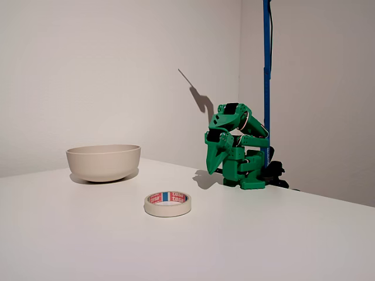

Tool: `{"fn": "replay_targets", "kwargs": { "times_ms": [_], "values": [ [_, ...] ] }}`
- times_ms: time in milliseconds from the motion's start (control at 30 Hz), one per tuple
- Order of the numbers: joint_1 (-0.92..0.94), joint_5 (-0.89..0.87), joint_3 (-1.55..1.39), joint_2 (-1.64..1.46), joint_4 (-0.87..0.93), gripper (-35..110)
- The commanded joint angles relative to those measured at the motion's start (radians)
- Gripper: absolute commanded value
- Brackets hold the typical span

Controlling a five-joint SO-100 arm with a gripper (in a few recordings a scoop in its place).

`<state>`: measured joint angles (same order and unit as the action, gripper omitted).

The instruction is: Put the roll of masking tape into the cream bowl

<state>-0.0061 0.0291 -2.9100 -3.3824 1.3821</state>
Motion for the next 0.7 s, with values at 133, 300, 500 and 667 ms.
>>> {"fn": "replay_targets", "kwargs": {
  "times_ms": [133, 300, 500, 667],
  "values": [
    [-0.011, -0.015, -0.003, -0.008, 0.003, -8],
    [-0.018, -0.028, -0.003, -0.008, 0.003, -8],
    [0.025, -0.054, 0.023, -0.009, 0.000, -8],
    [0.035, -0.038, 0.084, 0.058, -0.025, -8]
  ]
}}
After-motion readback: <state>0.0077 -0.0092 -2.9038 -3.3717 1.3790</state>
